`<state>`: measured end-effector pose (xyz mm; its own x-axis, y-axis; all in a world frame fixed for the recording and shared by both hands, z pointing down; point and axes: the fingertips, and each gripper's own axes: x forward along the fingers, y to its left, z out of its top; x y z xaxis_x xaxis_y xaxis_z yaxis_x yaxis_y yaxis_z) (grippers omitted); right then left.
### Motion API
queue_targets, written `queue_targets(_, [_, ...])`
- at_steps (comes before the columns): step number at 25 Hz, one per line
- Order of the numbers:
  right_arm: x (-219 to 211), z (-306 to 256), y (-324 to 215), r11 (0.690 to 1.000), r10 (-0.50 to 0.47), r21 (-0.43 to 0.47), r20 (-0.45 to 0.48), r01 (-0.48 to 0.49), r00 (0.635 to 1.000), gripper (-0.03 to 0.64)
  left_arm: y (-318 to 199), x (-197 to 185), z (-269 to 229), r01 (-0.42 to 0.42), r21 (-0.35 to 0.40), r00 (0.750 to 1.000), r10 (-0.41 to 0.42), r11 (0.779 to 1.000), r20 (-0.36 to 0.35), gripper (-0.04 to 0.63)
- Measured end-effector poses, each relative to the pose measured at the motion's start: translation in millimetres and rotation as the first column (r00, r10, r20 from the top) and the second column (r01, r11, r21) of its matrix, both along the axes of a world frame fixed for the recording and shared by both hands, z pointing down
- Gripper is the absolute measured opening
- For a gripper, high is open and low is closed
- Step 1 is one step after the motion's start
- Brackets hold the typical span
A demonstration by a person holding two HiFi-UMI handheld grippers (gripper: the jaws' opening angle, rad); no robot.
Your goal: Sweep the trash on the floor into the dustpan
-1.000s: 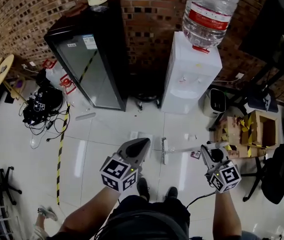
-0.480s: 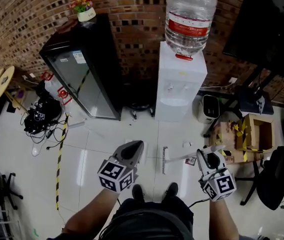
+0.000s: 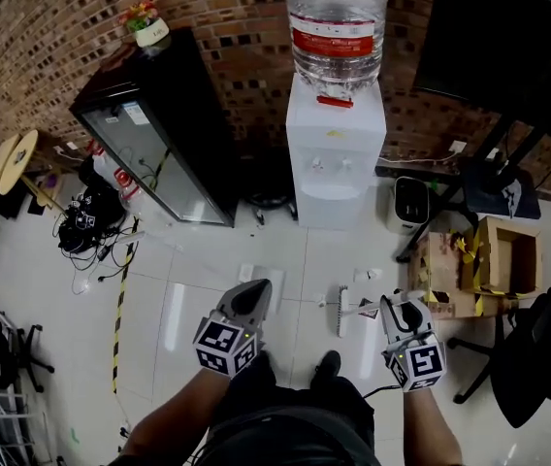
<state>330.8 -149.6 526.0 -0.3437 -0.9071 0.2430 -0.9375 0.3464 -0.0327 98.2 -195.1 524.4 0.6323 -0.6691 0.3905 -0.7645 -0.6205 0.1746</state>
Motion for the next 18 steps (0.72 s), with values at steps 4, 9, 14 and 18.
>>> queue_targets(4, [37.2,31.4,-4.5,0.999,0.034,-0.034,-0.012,-0.034,0.999,0.132,-0.9,22.3,17.8,0.003,-0.016,1.000,-0.003,1.000,-0.015,0.008])
queue_targets(9, [53.5,68.1,-17.2,0.994,0.086,-0.064,-0.047,-0.089,0.995,0.132,-12.2,29.9,51.8,-0.027,-0.018,1.000,0.027,0.999,-0.016,0.008])
queue_targets(14, [38.4,91.5,-35.0,0.988,0.115,-0.089,-0.091,-0.123,0.989,0.132,-30.6,6.9,75.3,-0.037,-0.039,0.999,0.036,0.999,-0.011,0.008])
queue_targets(18, [8.4,96.6,-65.0,0.986,0.132,-0.091,-0.097,-0.141,0.986,0.132,-52.0,-21.7,87.7,-0.037,-0.048,0.999,0.037,0.998,-0.006,0.008])
